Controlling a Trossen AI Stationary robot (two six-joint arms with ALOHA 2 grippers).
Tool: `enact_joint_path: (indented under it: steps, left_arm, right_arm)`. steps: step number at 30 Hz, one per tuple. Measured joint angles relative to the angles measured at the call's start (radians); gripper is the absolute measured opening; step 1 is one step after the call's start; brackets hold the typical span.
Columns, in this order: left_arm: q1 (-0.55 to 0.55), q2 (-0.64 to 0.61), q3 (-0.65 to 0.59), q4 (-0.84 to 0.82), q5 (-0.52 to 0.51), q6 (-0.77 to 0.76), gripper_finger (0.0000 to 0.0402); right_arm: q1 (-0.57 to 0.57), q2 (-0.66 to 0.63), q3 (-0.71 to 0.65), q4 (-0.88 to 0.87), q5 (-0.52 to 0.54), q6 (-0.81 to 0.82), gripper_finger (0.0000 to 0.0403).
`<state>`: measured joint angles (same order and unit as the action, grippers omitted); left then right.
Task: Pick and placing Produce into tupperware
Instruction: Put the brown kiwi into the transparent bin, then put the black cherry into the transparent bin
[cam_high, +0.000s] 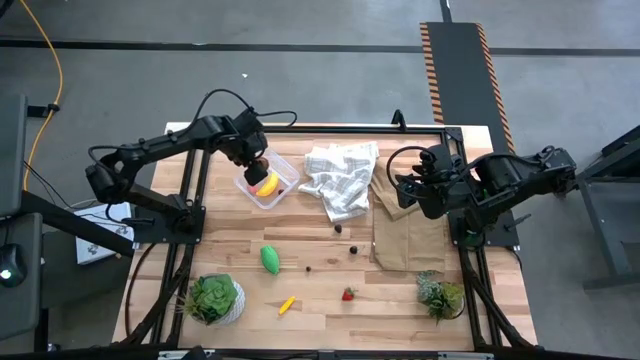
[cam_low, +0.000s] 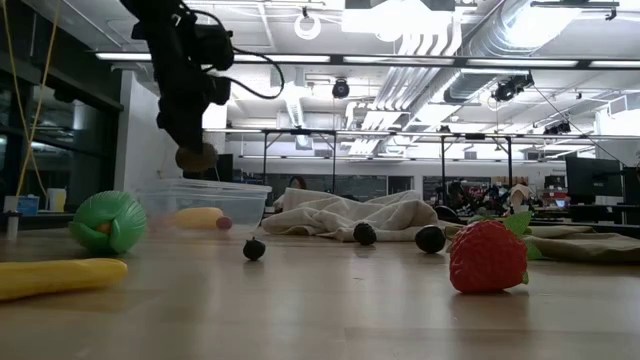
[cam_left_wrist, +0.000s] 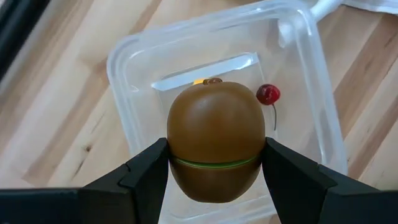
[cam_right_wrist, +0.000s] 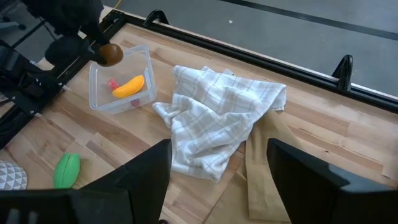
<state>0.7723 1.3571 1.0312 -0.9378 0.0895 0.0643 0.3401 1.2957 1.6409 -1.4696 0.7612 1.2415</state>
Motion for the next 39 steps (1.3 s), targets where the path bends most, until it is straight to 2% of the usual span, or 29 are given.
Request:
enact_joint_path:
  steps: [11,24,34,39]
  left_arm:
    - [0.0,0.0,-0.127,0.122,0.01,-0.053,0.0223]
    - [0.0,0.0,-0.183,0.209,0.008,-0.1,0.0224]
    - [0.0,0.0,-0.191,0.212,-0.007,-0.099,0.0276]
    - [0.0,0.0,-0.191,0.212,0.038,-0.094,0.028]
  right_arm:
    - [0.0,0.0,0.0,0.0,0.003,0.0,0.0255]
    - [0.0,0.0,0.0,0.0,0.005,0.01,0.0255]
    - [0.0,0.0,0.0,0.001,0.006,0.011,0.0255]
    - [0.0,0.0,0.0,0.004,0.006,0.016,0.0255]
